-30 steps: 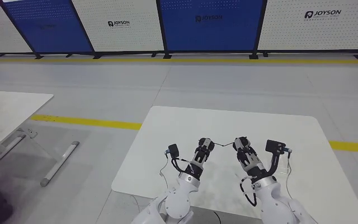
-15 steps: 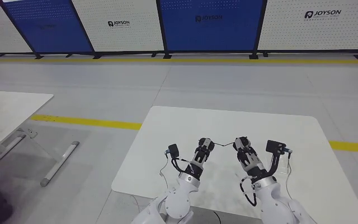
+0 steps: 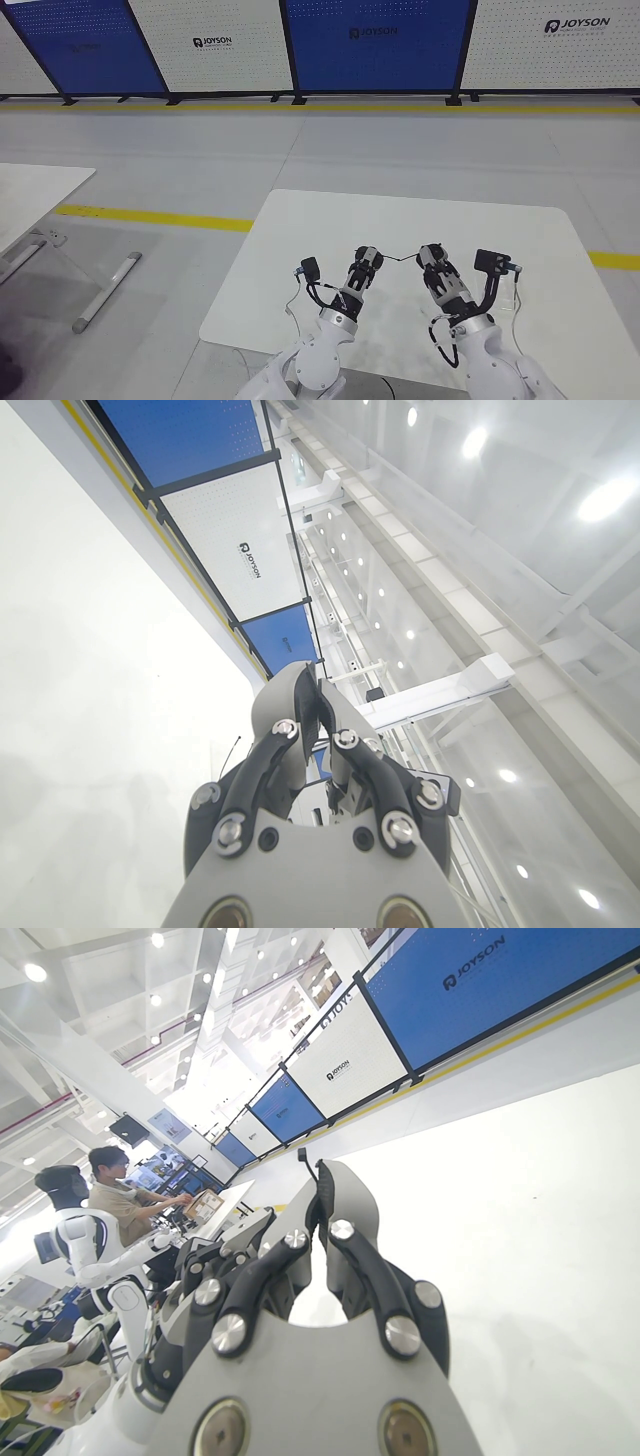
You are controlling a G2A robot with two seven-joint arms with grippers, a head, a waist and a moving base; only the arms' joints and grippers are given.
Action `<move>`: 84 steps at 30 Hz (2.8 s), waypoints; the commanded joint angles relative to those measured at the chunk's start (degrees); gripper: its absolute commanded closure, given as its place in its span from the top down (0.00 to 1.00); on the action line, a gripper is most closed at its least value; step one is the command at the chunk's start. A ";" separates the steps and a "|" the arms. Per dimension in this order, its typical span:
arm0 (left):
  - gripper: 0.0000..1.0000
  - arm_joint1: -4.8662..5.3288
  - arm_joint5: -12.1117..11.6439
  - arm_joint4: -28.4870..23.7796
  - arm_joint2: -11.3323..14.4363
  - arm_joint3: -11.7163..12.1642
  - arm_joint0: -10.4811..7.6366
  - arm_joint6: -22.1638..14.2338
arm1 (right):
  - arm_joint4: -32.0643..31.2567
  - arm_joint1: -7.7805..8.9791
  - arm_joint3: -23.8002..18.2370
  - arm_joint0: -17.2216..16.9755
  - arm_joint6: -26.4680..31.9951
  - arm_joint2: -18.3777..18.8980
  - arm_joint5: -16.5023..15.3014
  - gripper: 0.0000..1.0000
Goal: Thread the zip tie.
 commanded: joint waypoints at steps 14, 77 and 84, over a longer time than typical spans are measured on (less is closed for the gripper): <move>0.00 0.00 0.00 0.00 0.00 0.00 0.00 0.00 | -0.54 -0.54 -0.32 -0.50 0.81 0.42 0.13 0.00; 0.00 0.00 0.00 0.00 0.00 0.00 0.00 0.00 | 0.25 -2.74 1.70 -0.43 2.33 1.03 -1.92 0.00; 0.00 0.00 0.00 0.00 0.00 0.00 0.00 0.00 | 1.25 -3.19 2.73 -0.25 0.87 0.31 -2.02 0.00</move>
